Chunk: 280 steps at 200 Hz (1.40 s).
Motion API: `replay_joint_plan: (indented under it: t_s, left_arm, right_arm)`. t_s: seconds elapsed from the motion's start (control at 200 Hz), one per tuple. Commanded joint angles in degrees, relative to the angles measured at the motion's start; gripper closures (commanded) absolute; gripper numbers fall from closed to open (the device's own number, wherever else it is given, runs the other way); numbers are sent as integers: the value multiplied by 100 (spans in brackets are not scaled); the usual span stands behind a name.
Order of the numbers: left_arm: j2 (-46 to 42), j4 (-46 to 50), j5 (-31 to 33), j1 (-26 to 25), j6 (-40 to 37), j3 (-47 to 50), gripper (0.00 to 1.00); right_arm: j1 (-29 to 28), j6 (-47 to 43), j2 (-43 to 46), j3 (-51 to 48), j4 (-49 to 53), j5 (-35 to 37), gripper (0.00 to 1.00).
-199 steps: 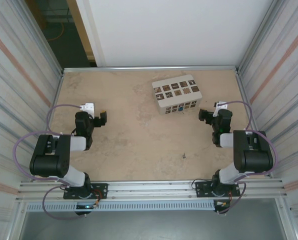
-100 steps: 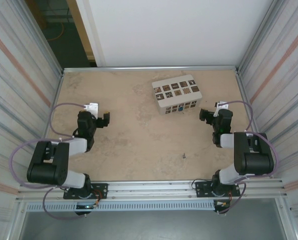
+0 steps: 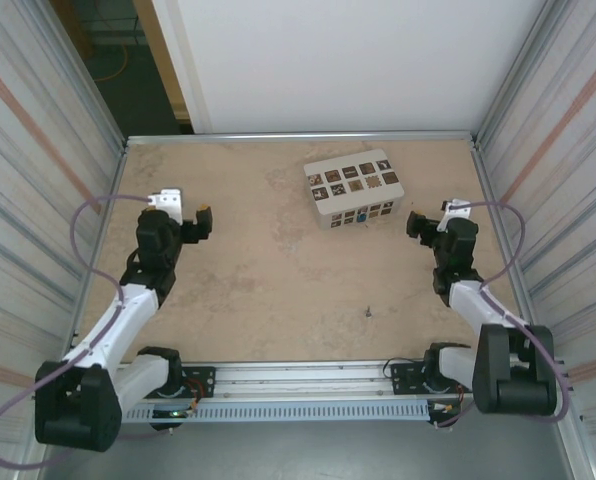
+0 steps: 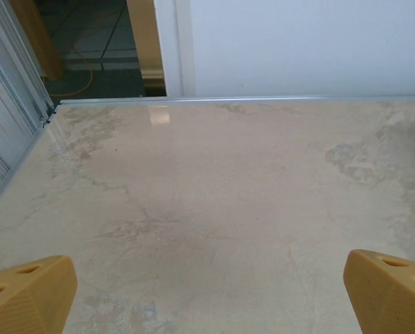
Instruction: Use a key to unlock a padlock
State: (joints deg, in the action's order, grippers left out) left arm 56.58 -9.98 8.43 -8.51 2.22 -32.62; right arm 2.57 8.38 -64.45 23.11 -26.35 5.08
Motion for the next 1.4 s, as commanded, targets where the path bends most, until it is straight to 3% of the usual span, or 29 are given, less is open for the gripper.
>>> replay_joint_plan:
  t_s: [0.0,0.266,0.431,0.556,0.862,1.097,1.398]
  left_arm:
    - [-363,1026,-187,-91,581,-200,1]
    - [-695,1317,-816,-458,1793,-182,1]
    - [-168,1337,-1115,-882,2591,-371,1]
    - [507,1195,-1057,-1491,2701,-741,1]
    - [2382,497,-1278,-2323,3058,-1782,1]
    - [3753,282,-1815,-2449,3386,-2839,2]
    - [5181,204,-2203,-2453,3490,-4125,3]
  right_arm:
    - [99,246,450,222,900,-14,1]
    - [187,726,1211,639,2449,-483,1]
    - [244,1284,1139,843,2793,-650,1]
    - [263,1464,812,1095,2735,-1040,1]
    - [412,1683,-949,2153,2327,-2587,1]
    - [409,1887,-2326,3032,2163,-2885,1]
    - [175,1742,-3476,3724,1916,-2909,1]
